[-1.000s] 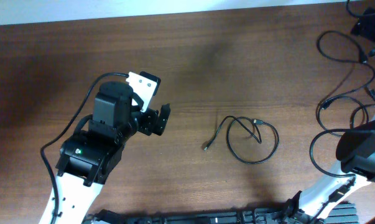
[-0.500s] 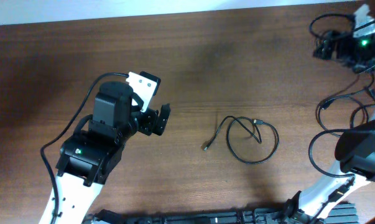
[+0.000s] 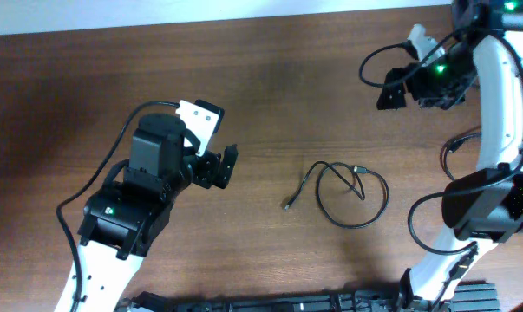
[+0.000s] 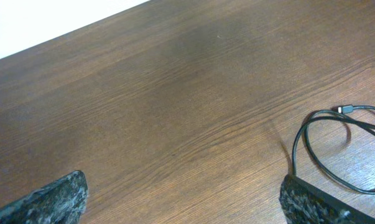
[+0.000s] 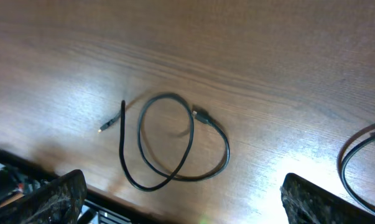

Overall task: Untangle cables
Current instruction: 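Lower the right gripper onto the last black cable and grasp it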

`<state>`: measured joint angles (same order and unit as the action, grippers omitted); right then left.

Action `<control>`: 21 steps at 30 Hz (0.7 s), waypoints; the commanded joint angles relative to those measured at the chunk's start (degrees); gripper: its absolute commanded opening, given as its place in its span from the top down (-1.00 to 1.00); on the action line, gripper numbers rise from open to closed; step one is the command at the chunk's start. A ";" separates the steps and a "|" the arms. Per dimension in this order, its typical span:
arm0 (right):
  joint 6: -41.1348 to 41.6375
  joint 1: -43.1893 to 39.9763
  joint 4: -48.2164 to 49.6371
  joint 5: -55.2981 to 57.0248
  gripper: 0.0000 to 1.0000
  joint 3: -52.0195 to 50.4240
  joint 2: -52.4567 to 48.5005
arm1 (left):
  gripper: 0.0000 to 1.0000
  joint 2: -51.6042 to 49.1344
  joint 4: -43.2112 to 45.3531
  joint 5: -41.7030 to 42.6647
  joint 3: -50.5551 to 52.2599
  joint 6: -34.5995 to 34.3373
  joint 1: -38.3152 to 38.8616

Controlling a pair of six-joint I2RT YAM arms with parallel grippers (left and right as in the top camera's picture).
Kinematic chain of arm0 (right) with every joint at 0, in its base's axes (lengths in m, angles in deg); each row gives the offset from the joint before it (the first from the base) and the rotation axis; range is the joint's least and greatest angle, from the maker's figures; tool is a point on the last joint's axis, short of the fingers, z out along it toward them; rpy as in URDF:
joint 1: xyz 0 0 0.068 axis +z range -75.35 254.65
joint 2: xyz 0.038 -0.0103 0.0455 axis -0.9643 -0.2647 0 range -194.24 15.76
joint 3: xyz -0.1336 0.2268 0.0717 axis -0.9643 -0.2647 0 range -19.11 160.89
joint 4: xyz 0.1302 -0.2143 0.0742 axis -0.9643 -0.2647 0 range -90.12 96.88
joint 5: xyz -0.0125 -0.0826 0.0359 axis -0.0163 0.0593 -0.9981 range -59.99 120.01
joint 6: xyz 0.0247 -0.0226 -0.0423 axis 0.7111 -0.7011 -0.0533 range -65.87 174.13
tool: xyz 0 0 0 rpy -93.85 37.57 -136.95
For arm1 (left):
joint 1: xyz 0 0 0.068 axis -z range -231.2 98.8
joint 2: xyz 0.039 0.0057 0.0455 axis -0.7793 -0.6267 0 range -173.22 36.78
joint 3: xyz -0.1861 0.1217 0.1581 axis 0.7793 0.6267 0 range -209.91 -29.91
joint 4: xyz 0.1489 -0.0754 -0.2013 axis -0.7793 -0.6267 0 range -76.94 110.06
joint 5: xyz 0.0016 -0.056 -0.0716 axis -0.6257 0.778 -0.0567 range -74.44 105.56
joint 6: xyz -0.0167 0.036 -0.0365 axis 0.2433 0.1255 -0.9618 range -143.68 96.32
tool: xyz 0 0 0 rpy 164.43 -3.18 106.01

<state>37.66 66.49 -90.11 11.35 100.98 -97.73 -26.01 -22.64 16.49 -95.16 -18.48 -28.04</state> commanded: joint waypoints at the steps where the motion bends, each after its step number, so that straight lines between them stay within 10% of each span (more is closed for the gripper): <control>1: 2.62 2.64 -0.35 4.35 -0.99 -4.20 -0.35 | -0.98 0.28 0.13 0.66 -0.63 0.94 -0.33; 21: 3.93 15.39 7.54 4.33 -0.98 -26.91 12.96 | -0.98 0.28 0.13 0.66 -0.63 0.94 -0.33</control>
<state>40.65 81.57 -83.80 15.18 77.61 -88.37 -26.01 -22.64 16.49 -95.16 -18.48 -28.04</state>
